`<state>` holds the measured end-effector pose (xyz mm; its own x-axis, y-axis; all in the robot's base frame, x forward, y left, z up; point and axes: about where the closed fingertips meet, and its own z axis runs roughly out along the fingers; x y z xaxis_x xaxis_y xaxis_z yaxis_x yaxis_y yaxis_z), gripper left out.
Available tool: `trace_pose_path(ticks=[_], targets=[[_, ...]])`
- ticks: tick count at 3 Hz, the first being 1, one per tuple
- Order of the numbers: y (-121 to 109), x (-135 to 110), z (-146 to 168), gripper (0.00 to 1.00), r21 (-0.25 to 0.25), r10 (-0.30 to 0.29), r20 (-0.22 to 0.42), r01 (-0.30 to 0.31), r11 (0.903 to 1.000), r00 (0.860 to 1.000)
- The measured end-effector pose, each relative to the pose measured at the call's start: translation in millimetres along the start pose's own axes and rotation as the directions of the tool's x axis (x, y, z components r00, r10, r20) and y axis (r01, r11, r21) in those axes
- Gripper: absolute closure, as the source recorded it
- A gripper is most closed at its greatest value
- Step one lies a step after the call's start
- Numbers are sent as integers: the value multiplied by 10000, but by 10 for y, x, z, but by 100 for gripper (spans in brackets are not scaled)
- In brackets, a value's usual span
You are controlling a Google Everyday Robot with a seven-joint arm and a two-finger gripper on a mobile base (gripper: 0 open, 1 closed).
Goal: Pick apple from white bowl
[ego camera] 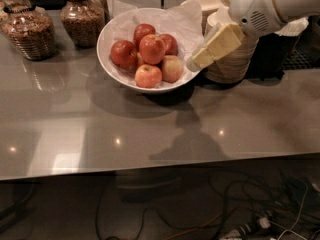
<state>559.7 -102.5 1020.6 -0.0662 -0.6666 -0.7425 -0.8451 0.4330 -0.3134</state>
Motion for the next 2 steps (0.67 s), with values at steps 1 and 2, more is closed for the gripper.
trace_pose_path(ticks=[1,2], targets=[[-68,-444,413,0,-618,-192,962,252,9978,9952],[-123,-624,849,0,-1280,-260,1466,450,9908,9889]])
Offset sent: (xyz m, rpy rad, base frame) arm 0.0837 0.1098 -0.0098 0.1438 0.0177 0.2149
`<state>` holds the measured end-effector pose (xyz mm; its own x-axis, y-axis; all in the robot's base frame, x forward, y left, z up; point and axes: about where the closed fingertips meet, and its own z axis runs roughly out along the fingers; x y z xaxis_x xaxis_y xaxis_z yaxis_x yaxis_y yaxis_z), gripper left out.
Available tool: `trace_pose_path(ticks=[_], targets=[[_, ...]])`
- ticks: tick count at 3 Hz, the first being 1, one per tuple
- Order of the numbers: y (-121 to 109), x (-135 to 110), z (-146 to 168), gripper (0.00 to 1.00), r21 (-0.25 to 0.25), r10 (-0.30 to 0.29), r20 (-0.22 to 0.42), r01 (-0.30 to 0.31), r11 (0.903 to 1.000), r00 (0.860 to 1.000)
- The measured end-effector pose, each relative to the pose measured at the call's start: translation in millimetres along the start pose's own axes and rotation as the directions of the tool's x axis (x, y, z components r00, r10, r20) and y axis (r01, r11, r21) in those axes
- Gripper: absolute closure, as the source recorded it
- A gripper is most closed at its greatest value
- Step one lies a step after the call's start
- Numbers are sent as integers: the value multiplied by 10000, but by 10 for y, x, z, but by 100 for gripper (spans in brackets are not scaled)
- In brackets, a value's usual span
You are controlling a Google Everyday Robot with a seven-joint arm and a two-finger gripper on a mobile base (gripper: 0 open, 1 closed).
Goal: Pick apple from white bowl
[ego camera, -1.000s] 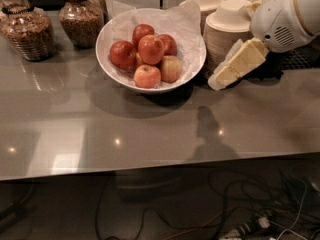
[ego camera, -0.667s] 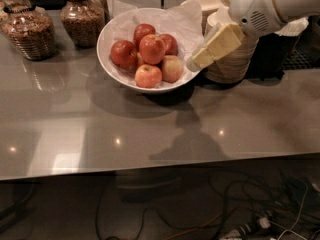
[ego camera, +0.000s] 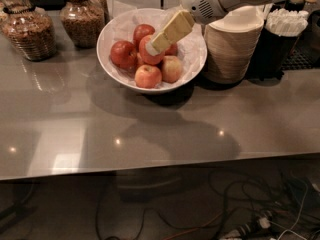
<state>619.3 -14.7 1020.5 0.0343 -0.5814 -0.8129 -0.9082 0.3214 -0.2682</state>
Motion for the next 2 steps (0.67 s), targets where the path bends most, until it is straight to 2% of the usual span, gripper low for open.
trace_pose_path(ticks=[1,2], targets=[[0,1,0,0,1,1,0,-1,10000,10000],[-1,206,39,0,286,211,125,-215,9994,9997]])
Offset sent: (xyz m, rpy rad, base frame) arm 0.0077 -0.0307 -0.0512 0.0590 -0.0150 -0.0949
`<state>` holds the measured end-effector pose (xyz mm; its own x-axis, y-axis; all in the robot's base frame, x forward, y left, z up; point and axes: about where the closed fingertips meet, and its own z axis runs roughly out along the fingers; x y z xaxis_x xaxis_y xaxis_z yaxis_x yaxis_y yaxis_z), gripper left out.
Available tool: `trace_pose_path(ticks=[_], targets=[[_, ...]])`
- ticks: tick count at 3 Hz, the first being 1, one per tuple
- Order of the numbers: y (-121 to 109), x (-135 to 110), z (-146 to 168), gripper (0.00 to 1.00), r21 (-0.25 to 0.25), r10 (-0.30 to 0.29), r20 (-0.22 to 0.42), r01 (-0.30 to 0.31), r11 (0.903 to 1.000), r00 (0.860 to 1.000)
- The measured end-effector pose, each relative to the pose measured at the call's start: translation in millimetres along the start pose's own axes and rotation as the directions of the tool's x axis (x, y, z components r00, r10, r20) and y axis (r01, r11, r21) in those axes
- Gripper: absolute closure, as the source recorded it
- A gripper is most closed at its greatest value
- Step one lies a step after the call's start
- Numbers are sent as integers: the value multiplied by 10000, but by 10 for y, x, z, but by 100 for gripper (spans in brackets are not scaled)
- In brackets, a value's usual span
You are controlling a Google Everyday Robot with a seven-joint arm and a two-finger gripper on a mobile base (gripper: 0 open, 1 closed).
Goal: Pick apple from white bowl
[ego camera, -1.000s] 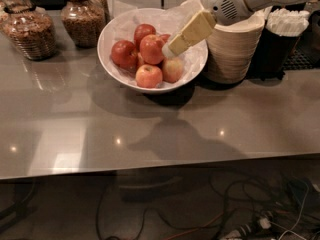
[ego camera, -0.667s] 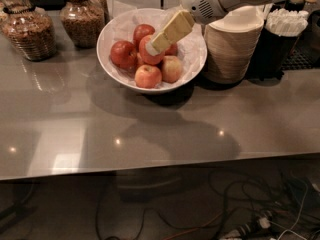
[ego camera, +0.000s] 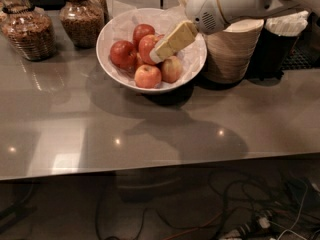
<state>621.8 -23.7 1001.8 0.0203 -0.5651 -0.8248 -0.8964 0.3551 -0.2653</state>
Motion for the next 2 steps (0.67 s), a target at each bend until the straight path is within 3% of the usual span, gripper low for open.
trace_pose_path(ticks=[2], targets=[[-41,359,244,0,261,529,391,-539,9982,9978]])
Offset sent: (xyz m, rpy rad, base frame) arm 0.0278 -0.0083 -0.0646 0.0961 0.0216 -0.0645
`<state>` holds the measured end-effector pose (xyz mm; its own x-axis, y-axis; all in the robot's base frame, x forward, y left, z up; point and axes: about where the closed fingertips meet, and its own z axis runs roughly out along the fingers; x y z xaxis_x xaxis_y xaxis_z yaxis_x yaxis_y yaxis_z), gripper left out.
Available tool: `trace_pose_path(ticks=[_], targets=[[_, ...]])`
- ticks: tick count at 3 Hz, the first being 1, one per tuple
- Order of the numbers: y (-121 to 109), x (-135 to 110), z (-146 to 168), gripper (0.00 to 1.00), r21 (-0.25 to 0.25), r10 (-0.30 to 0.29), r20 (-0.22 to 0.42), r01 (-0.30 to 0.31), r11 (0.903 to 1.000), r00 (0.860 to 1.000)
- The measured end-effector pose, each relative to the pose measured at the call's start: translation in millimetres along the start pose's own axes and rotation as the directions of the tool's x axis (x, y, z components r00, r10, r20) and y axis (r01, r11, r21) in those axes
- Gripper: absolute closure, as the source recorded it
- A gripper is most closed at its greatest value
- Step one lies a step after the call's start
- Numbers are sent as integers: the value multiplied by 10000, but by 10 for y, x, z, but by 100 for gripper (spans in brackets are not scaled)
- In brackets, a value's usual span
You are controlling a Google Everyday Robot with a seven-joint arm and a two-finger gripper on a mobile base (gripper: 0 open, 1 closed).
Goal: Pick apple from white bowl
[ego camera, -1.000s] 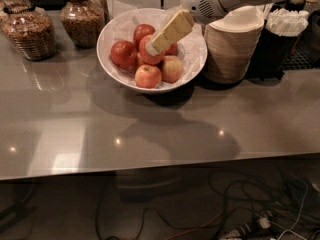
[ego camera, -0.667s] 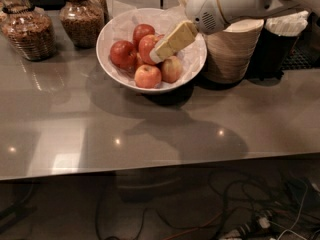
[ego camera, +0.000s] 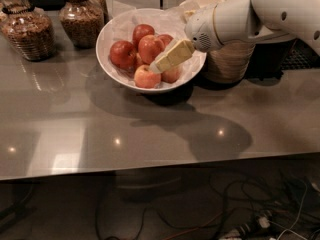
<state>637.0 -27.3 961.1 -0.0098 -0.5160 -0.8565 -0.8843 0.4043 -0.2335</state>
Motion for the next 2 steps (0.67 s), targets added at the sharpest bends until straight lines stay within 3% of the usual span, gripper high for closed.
trace_pose_path(ticks=[1,2], targets=[[-47,68,149,19,-43,106,200,-106,9999,9997],[-77,118,361,23,-235,225,437,-215,9995,9988]])
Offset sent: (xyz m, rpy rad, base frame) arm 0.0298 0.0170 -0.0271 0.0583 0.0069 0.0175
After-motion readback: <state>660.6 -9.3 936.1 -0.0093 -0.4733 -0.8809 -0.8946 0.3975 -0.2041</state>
